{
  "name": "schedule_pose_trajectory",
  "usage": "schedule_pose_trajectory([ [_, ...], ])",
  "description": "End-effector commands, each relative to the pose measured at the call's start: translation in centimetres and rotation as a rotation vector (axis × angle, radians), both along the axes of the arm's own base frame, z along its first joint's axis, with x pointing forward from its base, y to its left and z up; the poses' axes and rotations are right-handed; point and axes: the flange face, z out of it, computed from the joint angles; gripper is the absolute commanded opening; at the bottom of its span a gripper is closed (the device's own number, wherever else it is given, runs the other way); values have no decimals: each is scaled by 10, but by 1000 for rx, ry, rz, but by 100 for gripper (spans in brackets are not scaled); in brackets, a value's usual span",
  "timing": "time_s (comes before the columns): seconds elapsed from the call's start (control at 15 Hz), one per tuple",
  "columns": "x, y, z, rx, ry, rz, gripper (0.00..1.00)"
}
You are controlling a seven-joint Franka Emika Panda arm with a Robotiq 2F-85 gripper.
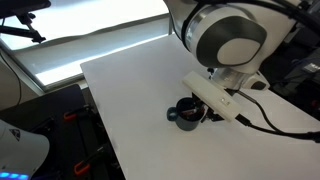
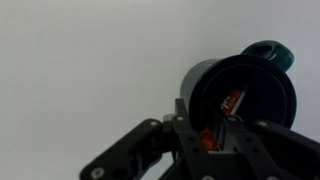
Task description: Remove the marker from the cup
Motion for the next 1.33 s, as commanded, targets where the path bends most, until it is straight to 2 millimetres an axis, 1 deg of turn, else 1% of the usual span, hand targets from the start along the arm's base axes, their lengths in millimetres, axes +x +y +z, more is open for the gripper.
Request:
schedule_pose_trajectory([
  [0.0, 2, 5, 17, -18, -25, 27, 57],
  [0.2, 9, 7, 24, -27, -40, 42, 80],
  [0.27, 13, 7, 26, -31, -46, 49, 89],
  [0.33, 16, 8, 28, -35, -48, 58, 96],
  [0.4, 18, 10, 29, -41, -51, 66, 100],
  [0.53, 21, 13, 31, -45, -55, 78, 100],
  [0.67, 23, 16, 29, -40, -54, 86, 100],
  [0.73, 23, 18, 27, -36, -51, 90, 98],
  [0.8, 24, 20, 24, -32, -46, 94, 92],
  [0.87, 24, 21, 22, -30, -43, 97, 92],
  [0.93, 24, 22, 20, -26, -39, 100, 87],
  [1.0, 24, 23, 18, -24, -36, 102, 86],
  [1.07, 23, 24, 16, -23, -33, 102, 79],
  [1.2, 23, 24, 13, -21, -28, 100, 78],
  [1.27, 22, 24, 12, -21, -25, 100, 75],
])
